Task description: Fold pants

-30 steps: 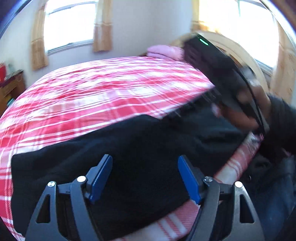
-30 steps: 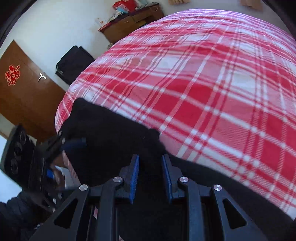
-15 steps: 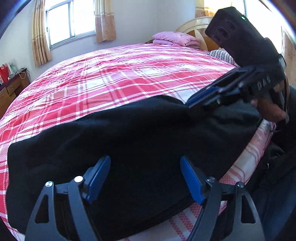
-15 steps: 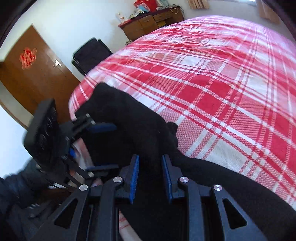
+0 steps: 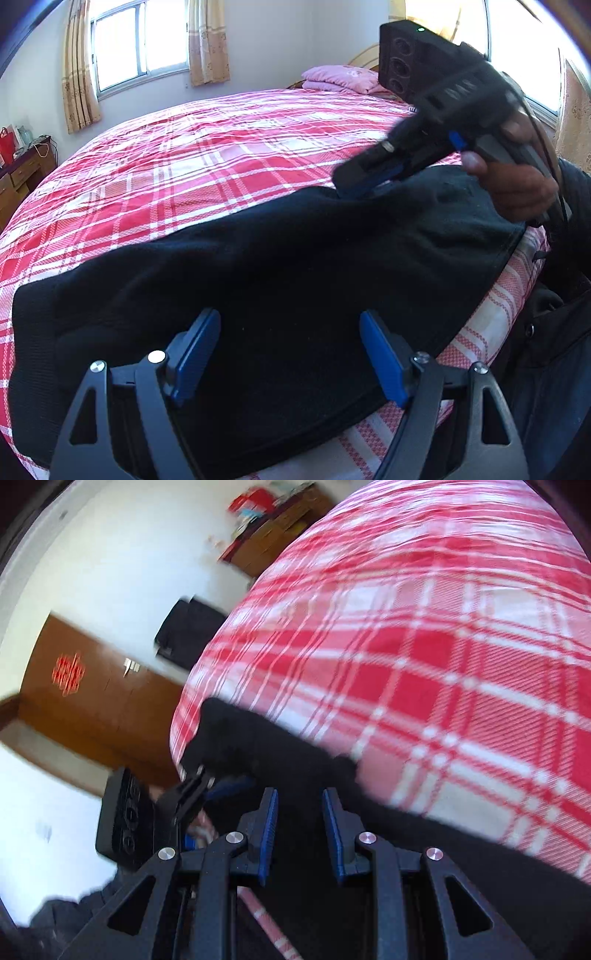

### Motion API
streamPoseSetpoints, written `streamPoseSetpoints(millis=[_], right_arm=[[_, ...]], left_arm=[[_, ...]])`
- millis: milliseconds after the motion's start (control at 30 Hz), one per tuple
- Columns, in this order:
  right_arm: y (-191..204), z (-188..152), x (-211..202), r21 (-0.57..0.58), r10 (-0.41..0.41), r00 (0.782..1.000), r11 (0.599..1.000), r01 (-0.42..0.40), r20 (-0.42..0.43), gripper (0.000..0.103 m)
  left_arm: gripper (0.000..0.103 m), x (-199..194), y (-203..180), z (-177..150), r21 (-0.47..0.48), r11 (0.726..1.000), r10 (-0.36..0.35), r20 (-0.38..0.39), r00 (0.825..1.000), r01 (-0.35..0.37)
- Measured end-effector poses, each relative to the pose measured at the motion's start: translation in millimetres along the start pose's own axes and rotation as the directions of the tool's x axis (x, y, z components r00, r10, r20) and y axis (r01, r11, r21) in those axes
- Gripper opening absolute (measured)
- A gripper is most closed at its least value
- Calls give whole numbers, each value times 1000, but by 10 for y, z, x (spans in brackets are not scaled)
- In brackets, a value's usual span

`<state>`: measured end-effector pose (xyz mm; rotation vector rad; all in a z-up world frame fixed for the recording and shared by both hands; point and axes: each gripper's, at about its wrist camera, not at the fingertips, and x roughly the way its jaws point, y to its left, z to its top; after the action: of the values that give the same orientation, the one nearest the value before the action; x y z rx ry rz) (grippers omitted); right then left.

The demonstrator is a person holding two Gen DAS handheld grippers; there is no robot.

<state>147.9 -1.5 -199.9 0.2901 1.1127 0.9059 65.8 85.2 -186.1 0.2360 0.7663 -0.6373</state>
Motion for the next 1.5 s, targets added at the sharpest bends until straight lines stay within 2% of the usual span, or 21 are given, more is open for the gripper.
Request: streamPoseSetpoints(millis=[67, 233, 467, 700, 900, 967, 1067, 1167, 1367, 1500], right_arm=[[136, -73, 85, -64, -29, 999, 998, 27, -35, 27], [196, -199, 249, -121, -101, 991, 988, 90, -84, 27], [241, -270, 322, -147, -117, 988, 984, 102, -97, 27], [241, -163, 120, -133, -108, 992, 986, 99, -64, 27], [163, 85, -205, -62, -80, 996, 995, 83, 43, 27], [74, 208, -254, -18, -159, 984, 987, 161, 75, 27], [-130, 358, -195, 39, -312, 947, 950, 310, 76, 27], [-242, 403, -88, 48, -315, 948, 949, 312, 52, 27], [68, 185, 89, -124, -284, 959, 951, 285, 23, 27], [240, 37, 174, -215, -341, 939, 916, 340, 31, 27]], left_arm=[[80, 0, 1, 1, 1, 1000, 0, 0, 1000, 0], [80, 3, 0, 1, 1, 1000, 0, 0, 1000, 0], [81, -8, -7, -8, 2, 1000, -2, 3, 1000, 2], [81, -18, -18, -29, 4, 1000, -9, 8, 1000, 9], [81, -17, -30, -29, 8, 1000, -13, 3, 1000, 13], [81, -16, -32, -27, 8, 1000, -14, 3, 1000, 14], [81, -16, -28, -27, 8, 1000, -14, 4, 1000, 14], [81, -30, -20, -29, 7, 1000, -18, 4, 1000, 18], [81, -29, -13, -40, 5, 1000, -23, 10, 1000, 23], [81, -20, -10, -42, 7, 1000, -21, 6, 1000, 21]])
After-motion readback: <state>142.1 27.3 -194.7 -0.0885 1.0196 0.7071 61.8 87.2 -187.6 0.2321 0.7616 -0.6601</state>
